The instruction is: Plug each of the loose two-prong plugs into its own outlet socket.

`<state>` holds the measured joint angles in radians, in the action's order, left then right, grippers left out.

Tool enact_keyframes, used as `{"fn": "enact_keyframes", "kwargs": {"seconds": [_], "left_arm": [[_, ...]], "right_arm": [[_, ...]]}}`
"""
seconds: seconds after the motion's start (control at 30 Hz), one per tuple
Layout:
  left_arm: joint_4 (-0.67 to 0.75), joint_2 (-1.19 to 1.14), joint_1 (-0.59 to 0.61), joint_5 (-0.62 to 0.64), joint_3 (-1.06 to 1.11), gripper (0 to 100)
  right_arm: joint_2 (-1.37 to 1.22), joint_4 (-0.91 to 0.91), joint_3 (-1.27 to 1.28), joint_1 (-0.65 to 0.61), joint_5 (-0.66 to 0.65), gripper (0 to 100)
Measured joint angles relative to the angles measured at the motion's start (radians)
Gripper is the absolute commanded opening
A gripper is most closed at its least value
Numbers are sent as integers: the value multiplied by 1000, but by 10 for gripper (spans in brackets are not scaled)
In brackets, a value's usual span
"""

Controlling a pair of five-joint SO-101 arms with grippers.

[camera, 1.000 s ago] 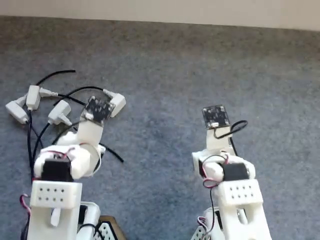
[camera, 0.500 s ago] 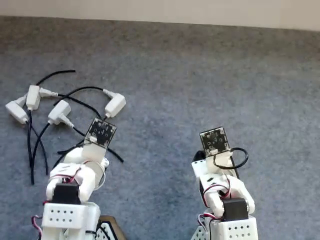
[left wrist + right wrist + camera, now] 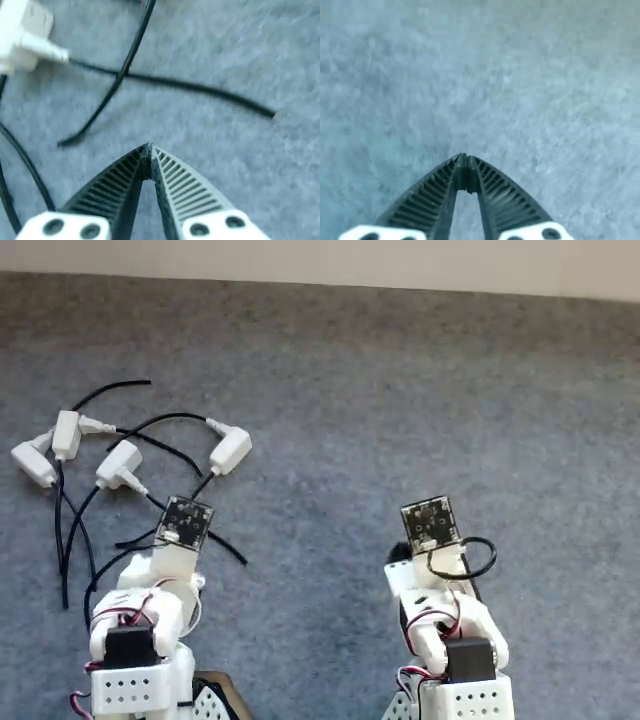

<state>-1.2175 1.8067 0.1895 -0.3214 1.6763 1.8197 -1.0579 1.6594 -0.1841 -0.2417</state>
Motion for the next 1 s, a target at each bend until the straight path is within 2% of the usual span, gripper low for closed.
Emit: {"fn": "enact_keyframes", "kwargs": {"seconds": [0.13, 0.3, 1.0], "left_arm": [[-98, 0, 54, 0, 0, 5], [-109, 0, 58, 2, 0, 5], [-109, 0, 58, 2, 0, 5]], "right_arm": [[0, -89, 0, 0, 0, 5], [0, -175, 0, 0, 0, 5], [0, -184, 0, 0, -2, 5]]}}
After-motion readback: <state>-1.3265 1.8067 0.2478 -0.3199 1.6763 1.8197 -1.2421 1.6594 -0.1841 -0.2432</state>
